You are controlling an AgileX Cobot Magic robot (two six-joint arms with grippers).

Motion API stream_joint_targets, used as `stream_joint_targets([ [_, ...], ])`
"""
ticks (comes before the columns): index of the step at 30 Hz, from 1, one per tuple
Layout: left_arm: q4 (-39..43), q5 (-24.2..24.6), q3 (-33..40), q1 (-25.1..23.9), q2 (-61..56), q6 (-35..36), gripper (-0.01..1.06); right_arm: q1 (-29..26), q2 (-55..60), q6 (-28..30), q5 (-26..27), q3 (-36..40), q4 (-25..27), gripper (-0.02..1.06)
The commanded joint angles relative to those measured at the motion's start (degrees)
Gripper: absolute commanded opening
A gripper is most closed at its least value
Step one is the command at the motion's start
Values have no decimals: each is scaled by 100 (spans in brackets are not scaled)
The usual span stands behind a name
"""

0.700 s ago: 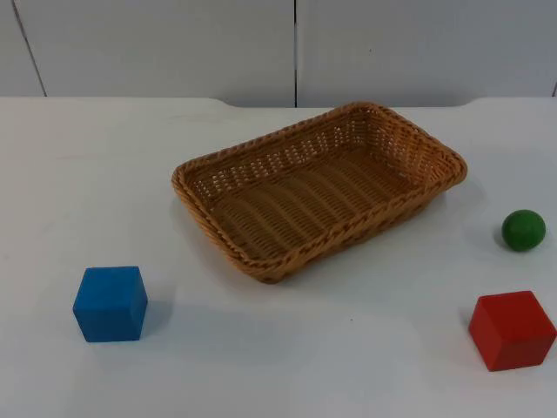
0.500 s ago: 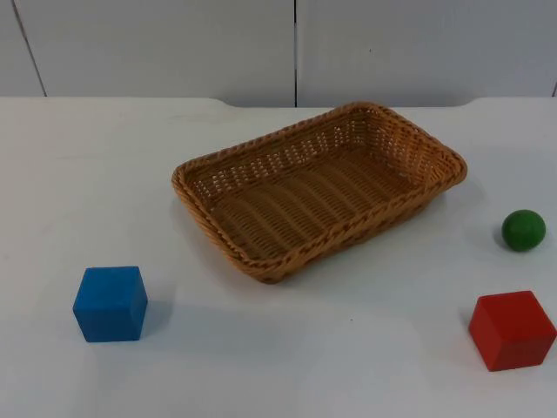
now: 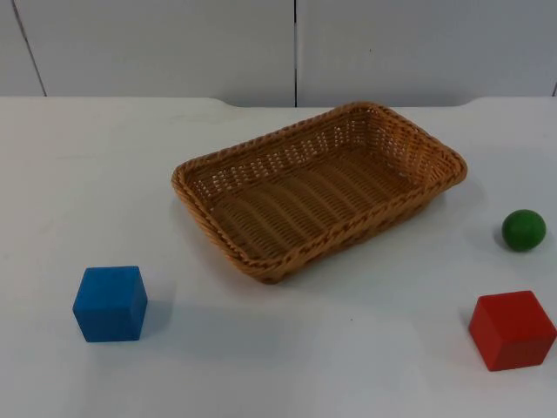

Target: Place all geometric objects except the red cube into the basket.

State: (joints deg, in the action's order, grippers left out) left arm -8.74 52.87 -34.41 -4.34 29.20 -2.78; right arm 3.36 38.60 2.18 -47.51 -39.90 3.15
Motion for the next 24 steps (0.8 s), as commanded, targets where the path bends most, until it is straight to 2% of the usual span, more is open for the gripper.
stream_joint_targets([
  [1, -116, -140, -128, 32, 354, 0, 105, -39, 286, 19, 195, -28, 2, 105],
  [8, -195, -238, -234, 32, 1133, -152, 105, -39, 1194, 19, 250, -28, 2, 105],
  [16, -482, -288, -333, 32, 1735, -486, 105, -39, 1270, 19, 273, -28, 2, 105],
  [21, -1316, -300, -640, 32, 2885, -1299, 105, -39, 1270, 19, 391, -28, 2, 105],
  [24, -1430, -337, -779, 58, 3386, -1418, 105, -39, 1270, 19, 402, -28, 2, 105],
])
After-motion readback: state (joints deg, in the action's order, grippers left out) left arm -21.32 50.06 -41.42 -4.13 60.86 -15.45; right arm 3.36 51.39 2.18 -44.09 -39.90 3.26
